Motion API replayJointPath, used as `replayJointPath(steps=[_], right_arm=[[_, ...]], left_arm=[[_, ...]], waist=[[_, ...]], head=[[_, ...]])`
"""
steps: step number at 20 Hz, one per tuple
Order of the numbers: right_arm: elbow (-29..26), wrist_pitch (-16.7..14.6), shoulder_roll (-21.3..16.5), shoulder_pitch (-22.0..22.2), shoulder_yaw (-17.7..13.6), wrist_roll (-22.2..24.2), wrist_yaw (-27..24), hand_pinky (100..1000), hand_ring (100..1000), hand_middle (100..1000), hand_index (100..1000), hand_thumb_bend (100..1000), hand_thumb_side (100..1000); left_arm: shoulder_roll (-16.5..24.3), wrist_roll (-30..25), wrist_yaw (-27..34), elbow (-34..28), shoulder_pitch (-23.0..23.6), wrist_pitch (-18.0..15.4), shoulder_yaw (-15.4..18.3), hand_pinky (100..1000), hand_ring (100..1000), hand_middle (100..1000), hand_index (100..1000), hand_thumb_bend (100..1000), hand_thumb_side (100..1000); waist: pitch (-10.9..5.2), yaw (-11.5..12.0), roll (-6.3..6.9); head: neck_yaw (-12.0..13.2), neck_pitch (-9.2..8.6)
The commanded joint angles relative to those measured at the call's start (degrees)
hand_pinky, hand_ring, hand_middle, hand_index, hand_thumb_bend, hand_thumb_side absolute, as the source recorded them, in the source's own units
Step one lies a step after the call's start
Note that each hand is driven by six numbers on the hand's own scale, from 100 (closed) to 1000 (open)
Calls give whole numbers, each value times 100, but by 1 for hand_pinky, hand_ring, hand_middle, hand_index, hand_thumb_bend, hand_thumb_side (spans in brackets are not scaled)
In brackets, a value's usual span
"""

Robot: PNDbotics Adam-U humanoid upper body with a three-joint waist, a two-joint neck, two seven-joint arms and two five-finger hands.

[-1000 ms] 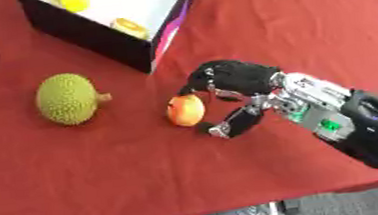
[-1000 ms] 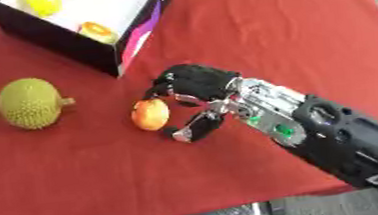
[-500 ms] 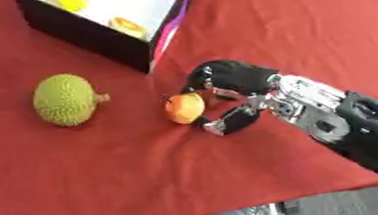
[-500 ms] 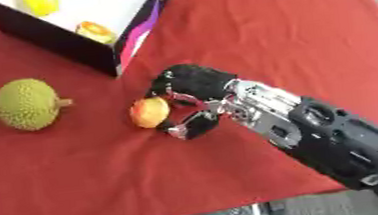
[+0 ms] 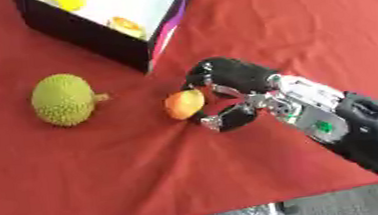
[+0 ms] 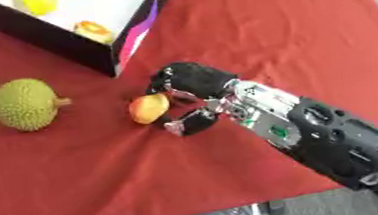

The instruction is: Pick up objects on the table and place them in the box.

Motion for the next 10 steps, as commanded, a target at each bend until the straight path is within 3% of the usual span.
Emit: replayJointPath(steps=[1,10], right_arm=[[-270,-13,-219,16,-83,162,-130,899,810,613,750,100,193],[-495,122,-308,121,-55,683,-702,926,816,625,760,100,159]], left_arm=[[85,-39,-23,-96,-15,2,10,806,880,800,833,100,665],[106,-83,-10,-96,-17,0,-4,809,883,802,834,100,663]], waist=[[-115,-20,35],[-128,-58,66]], head=[[17,2],[24,-16]])
